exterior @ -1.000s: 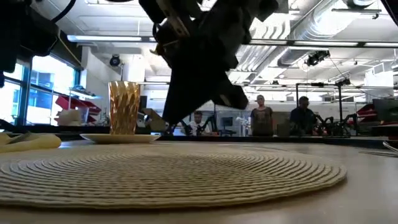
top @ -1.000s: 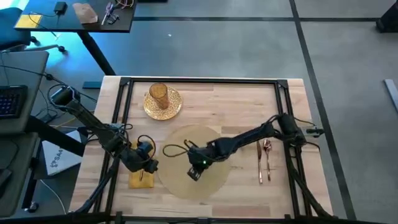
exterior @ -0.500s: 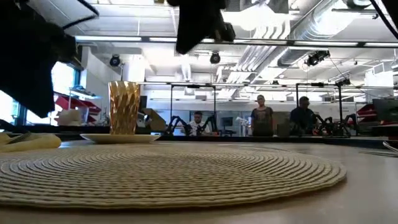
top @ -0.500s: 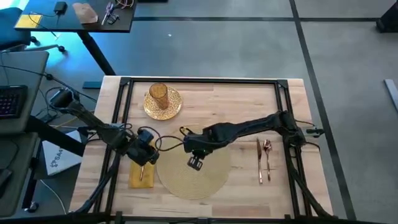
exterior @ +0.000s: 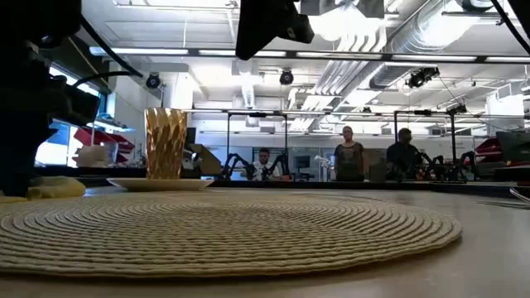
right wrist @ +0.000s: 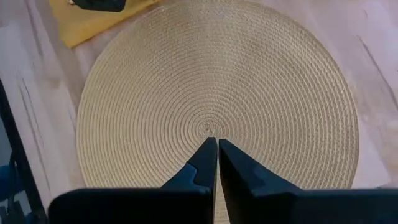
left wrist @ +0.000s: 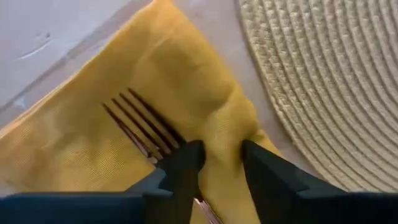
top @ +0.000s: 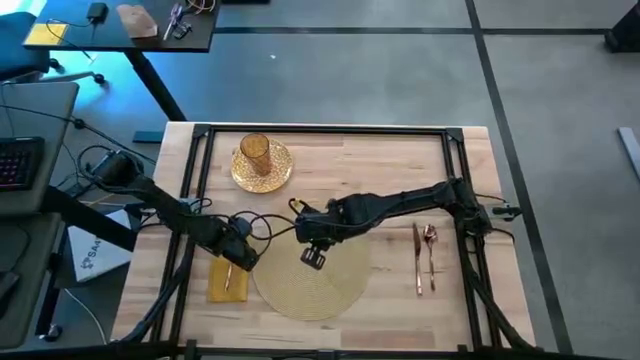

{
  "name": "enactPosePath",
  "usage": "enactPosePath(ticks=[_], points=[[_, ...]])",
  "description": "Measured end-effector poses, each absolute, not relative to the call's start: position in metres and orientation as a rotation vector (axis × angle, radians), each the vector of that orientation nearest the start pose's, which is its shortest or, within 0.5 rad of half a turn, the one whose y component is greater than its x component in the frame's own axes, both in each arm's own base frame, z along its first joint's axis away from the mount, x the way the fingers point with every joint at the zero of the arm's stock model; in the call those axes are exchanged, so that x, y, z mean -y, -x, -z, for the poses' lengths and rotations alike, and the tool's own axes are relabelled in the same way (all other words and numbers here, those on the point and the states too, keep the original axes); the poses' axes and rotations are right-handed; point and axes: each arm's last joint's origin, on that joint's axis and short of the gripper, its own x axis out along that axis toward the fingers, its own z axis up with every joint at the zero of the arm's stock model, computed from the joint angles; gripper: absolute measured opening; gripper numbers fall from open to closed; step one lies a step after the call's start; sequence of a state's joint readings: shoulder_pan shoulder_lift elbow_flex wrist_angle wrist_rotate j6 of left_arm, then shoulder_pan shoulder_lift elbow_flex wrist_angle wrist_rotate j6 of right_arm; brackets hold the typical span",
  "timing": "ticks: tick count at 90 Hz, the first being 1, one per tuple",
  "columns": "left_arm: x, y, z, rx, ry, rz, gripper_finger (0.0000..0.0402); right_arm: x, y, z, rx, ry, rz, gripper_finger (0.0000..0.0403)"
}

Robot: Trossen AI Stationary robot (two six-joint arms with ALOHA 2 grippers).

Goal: Set table place
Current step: Put the yellow table napkin on the brown placemat

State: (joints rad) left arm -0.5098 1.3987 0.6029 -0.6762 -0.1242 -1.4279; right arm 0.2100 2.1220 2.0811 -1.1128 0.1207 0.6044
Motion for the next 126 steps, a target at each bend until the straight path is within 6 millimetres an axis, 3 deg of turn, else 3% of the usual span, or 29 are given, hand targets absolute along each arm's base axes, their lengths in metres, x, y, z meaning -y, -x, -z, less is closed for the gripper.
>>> enactPosePath(ticks=[10, 15, 32, 70, 111, 126], points=[[0.094, -0.175, -0.136, -1.283, 0.709, -0.674, 0.0021, -0.090, -0.434, -0.290, -1.134, -0.361, 0.252, 0.0000], [0.094, -0.175, -0.138, -1.276, 0.713, -0.667, 0.0008, -0.090, -0.434, -0.289, -1.145, -0.376, 0.252, 0.0000], [0.091, -0.170, -0.145, -1.282, 0.701, -0.685, 0.0006, -0.090, -0.427, -0.293, -1.191, -0.401, 0.232, 0.0000], [0.099, -0.188, -0.179, -1.161, 0.723, -0.557, 0.0000, -0.089, -0.425, -0.297, -1.188, -0.422, 0.247, 0.0000], [0.088, -0.216, -0.163, -1.052, 0.766, -0.628, 0.0002, -0.089, -0.425, -0.297, -1.178, -0.448, 0.270, 0.0000], [0.085, -0.221, -0.161, -1.038, 0.801, -0.648, 0.0036, -0.093, -0.424, -0.297, -1.193, -0.464, 0.240, 0.0000]])
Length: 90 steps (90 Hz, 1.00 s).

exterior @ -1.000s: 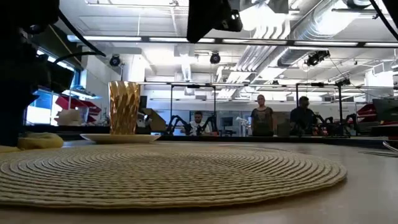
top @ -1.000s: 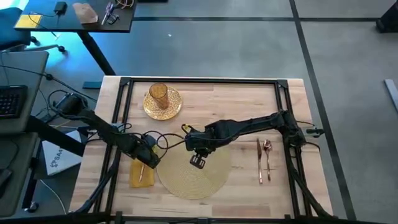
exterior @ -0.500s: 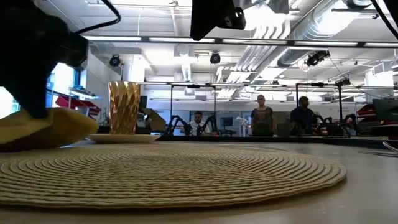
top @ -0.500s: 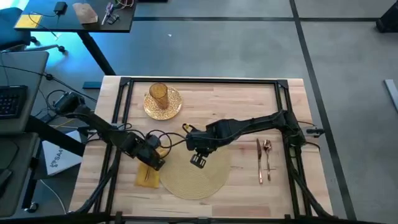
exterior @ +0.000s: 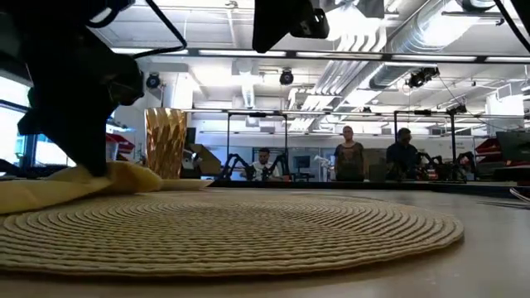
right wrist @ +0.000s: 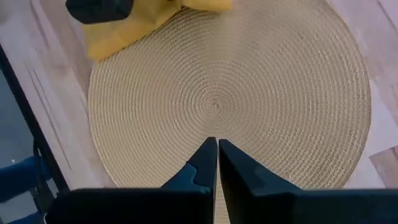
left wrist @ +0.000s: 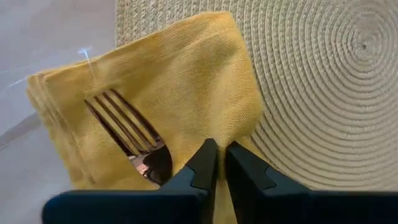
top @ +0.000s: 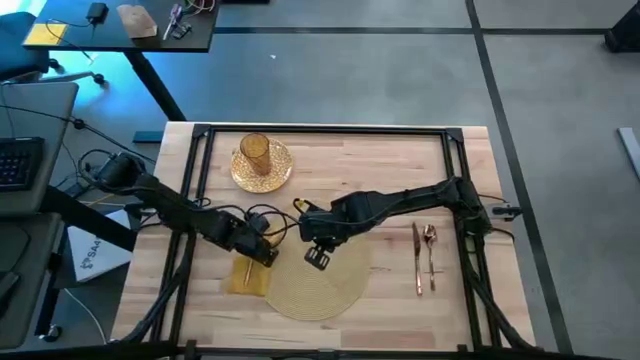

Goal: Set table place
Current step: Put the yellow table napkin on the brown placemat, then move the brown glass to the top right of the brown placemat

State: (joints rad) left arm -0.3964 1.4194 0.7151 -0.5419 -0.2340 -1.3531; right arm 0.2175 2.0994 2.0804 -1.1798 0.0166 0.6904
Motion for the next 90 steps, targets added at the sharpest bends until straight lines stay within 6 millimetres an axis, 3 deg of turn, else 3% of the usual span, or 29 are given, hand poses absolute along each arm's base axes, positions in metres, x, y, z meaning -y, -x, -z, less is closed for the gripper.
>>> enactPosePath(ticks=[25, 43, 64, 78, 90], points=[[0.081, -0.214, -0.180, -1.009, 0.879, -0.582, 0.0148, -0.110, -0.417, -0.295, -1.270, -0.462, 0.150, 0.0000], [0.084, -0.204, -0.202, -0.944, 0.938, -0.499, 0.0172, -0.119, -0.409, -0.295, -1.304, -0.448, 0.193, 0.0003], [0.090, -0.192, -0.217, -0.884, 0.954, -0.429, 0.0162, -0.122, -0.365, -0.316, -1.408, -0.306, 0.433, 0.0051], [0.091, -0.189, -0.226, -0.809, 0.967, -0.407, 0.0161, -0.121, -0.333, -0.345, -1.281, -0.372, 0.514, 0.0091], [0.086, -0.188, -0.253, -0.649, 0.852, -0.378, 0.0161, -0.111, -0.295, -0.355, -1.203, -0.444, 0.658, 0.0117]])
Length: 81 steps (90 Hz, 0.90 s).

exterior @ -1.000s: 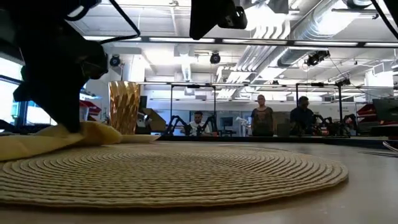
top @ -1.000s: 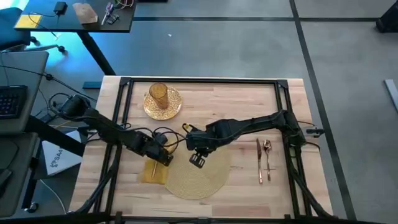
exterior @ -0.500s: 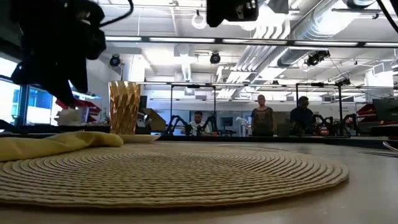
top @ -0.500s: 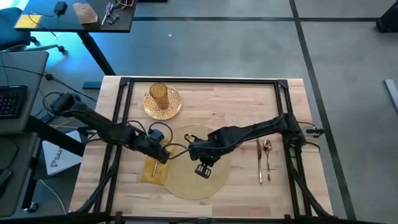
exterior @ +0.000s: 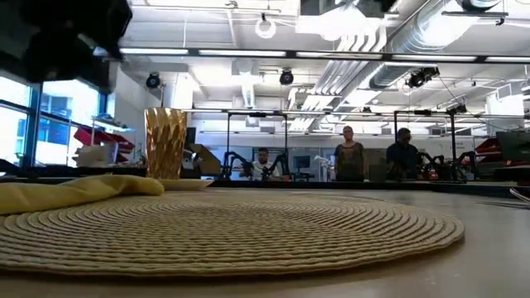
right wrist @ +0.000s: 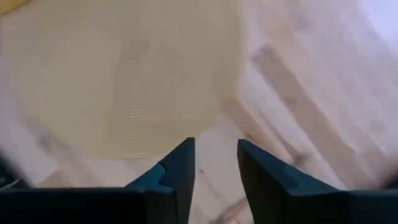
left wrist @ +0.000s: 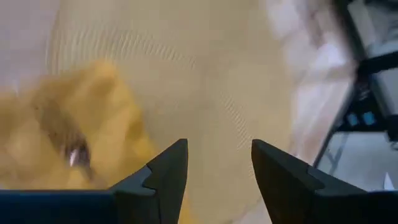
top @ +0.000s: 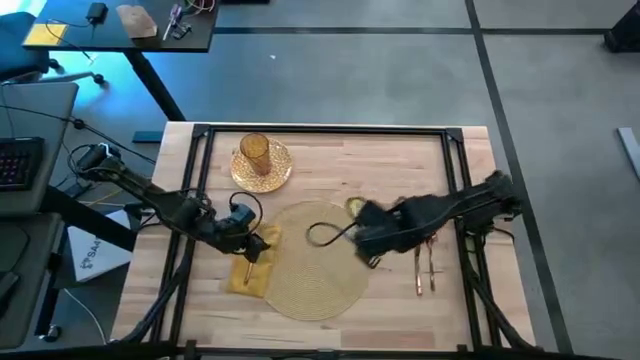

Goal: Set table place
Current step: Move the brown glass to the top right of the brown placemat

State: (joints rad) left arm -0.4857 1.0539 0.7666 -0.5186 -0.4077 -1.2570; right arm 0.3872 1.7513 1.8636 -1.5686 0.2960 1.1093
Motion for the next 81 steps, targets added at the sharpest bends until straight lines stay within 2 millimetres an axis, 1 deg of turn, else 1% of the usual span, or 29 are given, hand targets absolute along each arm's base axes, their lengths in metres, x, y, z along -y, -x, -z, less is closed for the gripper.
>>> enactPosePath(ticks=[10, 17, 29, 38, 46, 53, 63, 68, 75, 81], points=[[0.075, -0.187, -0.285, -0.486, 0.652, -0.388, 0.0160, -0.106, -0.269, -0.355, -1.114, -0.575, 0.732, 0.0132], [0.064, -0.185, -0.307, -0.388, 0.445, -0.436, 0.0160, -0.105, -0.257, -0.351, -1.027, -0.670, 0.748, 0.0140], [0.046, -0.182, -0.338, -0.325, 0.063, -0.553, 0.0160, -0.108, -0.249, -0.335, -0.882, -0.786, 0.744, 0.0155], [0.036, -0.180, -0.352, -0.337, -0.106, -0.602, 0.0161, -0.110, -0.250, -0.323, -0.839, -0.838, 0.724, 0.0166], [0.028, -0.181, -0.360, -0.344, -0.137, -0.613, 0.0164, -0.112, -0.254, -0.315, -0.823, -0.862, 0.703, 0.0175], [0.021, -0.181, -0.363, -0.356, -0.111, -0.613, 0.0167, -0.114, -0.256, -0.315, -0.807, -0.877, 0.687, 0.0182], [0.012, -0.176, -0.364, -0.416, -0.017, -0.625, 0.0172, -0.111, -0.260, -0.323, -0.779, -0.886, 0.665, 0.0188], [0.007, -0.173, -0.365, -0.458, 0.001, -0.642, 0.0175, -0.108, -0.263, -0.329, -0.762, -0.886, 0.657, 0.0190], [-0.002, -0.169, -0.359, -0.537, 0.000, -0.661, 0.0180, -0.101, -0.266, -0.338, -0.744, -0.866, 0.640, 0.0190], [-0.014, -0.170, -0.353, -0.607, 0.029, -0.675, 0.0186, -0.093, -0.270, -0.343, -0.733, -0.841, 0.635, 0.0190]])
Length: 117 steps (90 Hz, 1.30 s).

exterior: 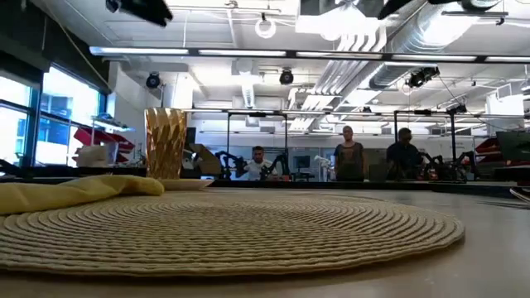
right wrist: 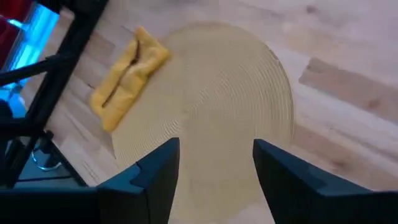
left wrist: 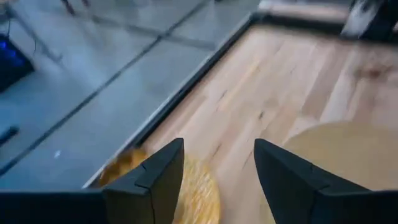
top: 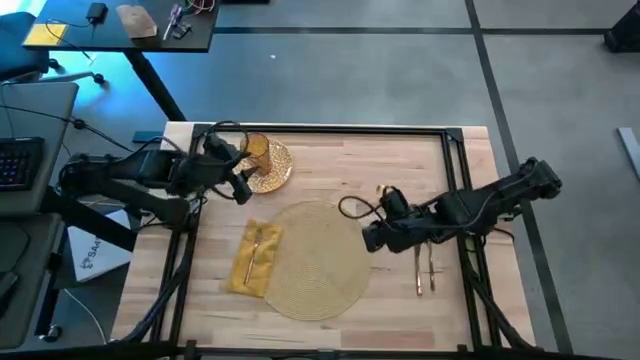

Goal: Set table place
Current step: Move the brown glass to the top right of the brown placemat

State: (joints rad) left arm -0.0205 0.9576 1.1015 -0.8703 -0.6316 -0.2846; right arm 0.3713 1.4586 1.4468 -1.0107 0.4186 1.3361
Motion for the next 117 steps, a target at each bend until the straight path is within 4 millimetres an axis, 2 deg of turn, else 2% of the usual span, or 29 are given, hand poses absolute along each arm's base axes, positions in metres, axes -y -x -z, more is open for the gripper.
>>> enactPosePath(ticks=[16, 41, 63, 79, 85, 90, 96, 105, 117], points=[[-0.049, -0.177, -0.337, -0.770, 0.187, -0.681, 0.0206, -0.068, -0.284, -0.350, -0.678, -0.836, 0.615, 0.0190], [-0.088, -0.199, -0.308, -1.020, 0.036, -0.697, 0.0209, -0.051, -0.294, -0.354, -0.657, -0.850, 0.553, 0.0190], [-0.116, -0.219, -0.274, -1.191, 0.107, -0.652, 0.0151, -0.059, -0.292, -0.354, -0.673, -0.853, 0.523, 0.0190], [-0.125, -0.227, -0.258, -1.265, 0.111, -0.626, 0.0074, -0.068, -0.290, -0.354, -0.680, -0.864, 0.504, 0.0190], [-0.124, -0.227, -0.258, -1.275, 0.081, -0.598, 0.0028, -0.071, -0.290, -0.354, -0.684, -0.861, 0.496, 0.0190], [-0.121, -0.228, -0.258, -1.283, 0.057, -0.579, 0.0011, -0.073, -0.289, -0.354, -0.687, -0.858, 0.489, 0.0190], [-0.118, -0.230, -0.264, -1.269, 0.033, -0.577, 0.0006, -0.076, -0.288, -0.354, -0.699, -0.862, 0.473, 0.0190], [-0.109, -0.236, -0.285, -1.199, 0.021, -0.546, 0.0002, -0.080, -0.283, -0.357, -0.725, -0.903, 0.437, 0.0189], [-0.088, -0.259, -0.313, -1.034, 0.011, -0.440, 0.0001, -0.087, -0.263, -0.368, -0.733, -0.932, 0.417, 0.0181]])
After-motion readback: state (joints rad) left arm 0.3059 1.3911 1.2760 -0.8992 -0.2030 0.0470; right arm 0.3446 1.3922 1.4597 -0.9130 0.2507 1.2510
